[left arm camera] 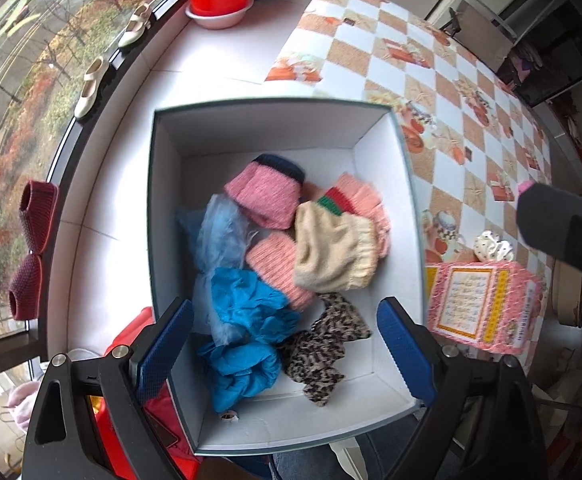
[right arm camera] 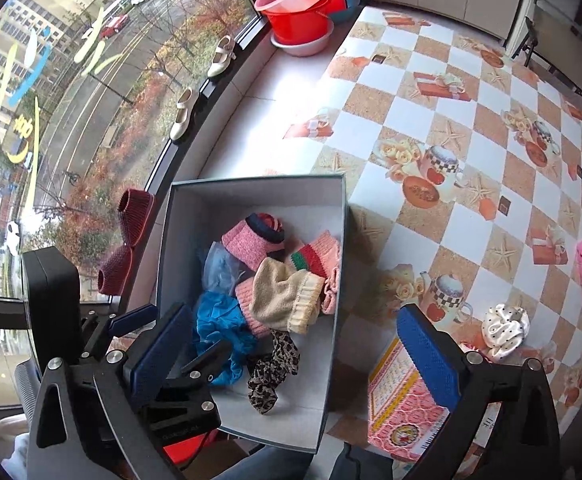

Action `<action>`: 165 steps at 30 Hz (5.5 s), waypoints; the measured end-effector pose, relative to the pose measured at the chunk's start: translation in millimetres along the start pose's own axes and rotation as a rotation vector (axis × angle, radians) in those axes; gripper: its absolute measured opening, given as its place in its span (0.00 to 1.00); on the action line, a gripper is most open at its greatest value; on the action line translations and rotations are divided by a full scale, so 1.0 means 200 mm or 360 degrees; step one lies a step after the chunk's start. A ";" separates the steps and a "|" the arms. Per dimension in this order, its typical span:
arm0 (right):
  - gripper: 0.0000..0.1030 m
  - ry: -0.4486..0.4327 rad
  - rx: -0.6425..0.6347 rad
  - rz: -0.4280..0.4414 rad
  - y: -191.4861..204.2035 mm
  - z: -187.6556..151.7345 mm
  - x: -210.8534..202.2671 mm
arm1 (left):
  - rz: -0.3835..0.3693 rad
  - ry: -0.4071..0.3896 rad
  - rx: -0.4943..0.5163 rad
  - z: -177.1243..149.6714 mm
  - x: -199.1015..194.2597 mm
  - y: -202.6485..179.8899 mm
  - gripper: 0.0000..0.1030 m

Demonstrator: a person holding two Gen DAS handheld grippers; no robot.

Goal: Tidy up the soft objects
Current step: 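Move both tools back over the items on the table, then grasp the white polka-dot scrunchie with the left tool while the right tool grasps the pink sponge, then lift the scrunchie and pink sponge and carry them toward the white box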

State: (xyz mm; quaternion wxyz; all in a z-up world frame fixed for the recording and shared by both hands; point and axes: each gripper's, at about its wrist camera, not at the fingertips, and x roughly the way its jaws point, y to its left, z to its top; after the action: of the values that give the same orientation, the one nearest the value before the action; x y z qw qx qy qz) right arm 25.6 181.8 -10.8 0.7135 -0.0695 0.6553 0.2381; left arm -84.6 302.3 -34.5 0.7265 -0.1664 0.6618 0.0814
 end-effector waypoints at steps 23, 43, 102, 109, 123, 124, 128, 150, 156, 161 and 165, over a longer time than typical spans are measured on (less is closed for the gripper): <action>1.00 -0.0138 0.0917 -0.0012 -1.21 -0.45 -0.29 | -0.0060 0.0126 0.0440 0.17 0.02 -0.81 0.92; 1.00 -0.0109 0.1306 -0.0109 -2.08 -0.62 -0.25 | 0.0052 0.0385 0.0425 0.23 0.57 -1.69 0.92; 0.49 0.0010 0.0686 -0.0176 -2.18 -0.43 0.01 | 0.0006 0.0331 0.0497 0.23 0.67 -1.85 0.32; 0.49 -0.0065 0.0621 -0.0157 -1.96 -0.30 -0.08 | -0.0015 0.0175 0.0515 0.24 0.48 -1.74 0.32; 0.49 -0.0123 0.0483 -0.0146 -1.52 -0.21 -0.15 | -0.0055 -0.0005 0.0408 0.24 0.21 -1.37 0.32; 0.49 -0.0130 0.0475 -0.0150 -1.49 -0.21 -0.16 | -0.0065 -0.0014 0.0403 0.24 0.19 -1.35 0.32; 0.49 -0.0146 0.0455 -0.0166 -1.40 -0.21 -0.19 | -0.0090 -0.0050 0.0402 0.22 0.13 -1.28 0.32; 0.50 -0.0216 0.0516 -0.0256 -1.09 -0.43 -0.36 | -0.0198 -0.0102 0.0623 -0.04 -0.10 -1.08 0.32; 0.50 -0.0194 0.0550 -0.0258 -1.03 -0.54 -0.37 | -0.0213 -0.0100 0.0677 -0.11 -0.13 -1.03 0.32; 0.50 -0.0166 0.0565 -0.0270 -0.98 -0.64 -0.37 | -0.0212 -0.0096 0.0719 -0.18 -0.13 -1.00 0.32; 0.50 -0.0138 0.0579 -0.0282 -0.95 -0.71 -0.37 | -0.0220 -0.0093 0.0756 -0.23 -0.14 -0.98 0.32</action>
State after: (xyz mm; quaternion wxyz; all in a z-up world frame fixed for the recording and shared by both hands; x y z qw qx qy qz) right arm -22.9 -61.2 1.5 0.7601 0.0134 0.6474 0.0550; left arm -64.5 105.7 15.6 0.7679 -0.0337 0.6280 -0.1216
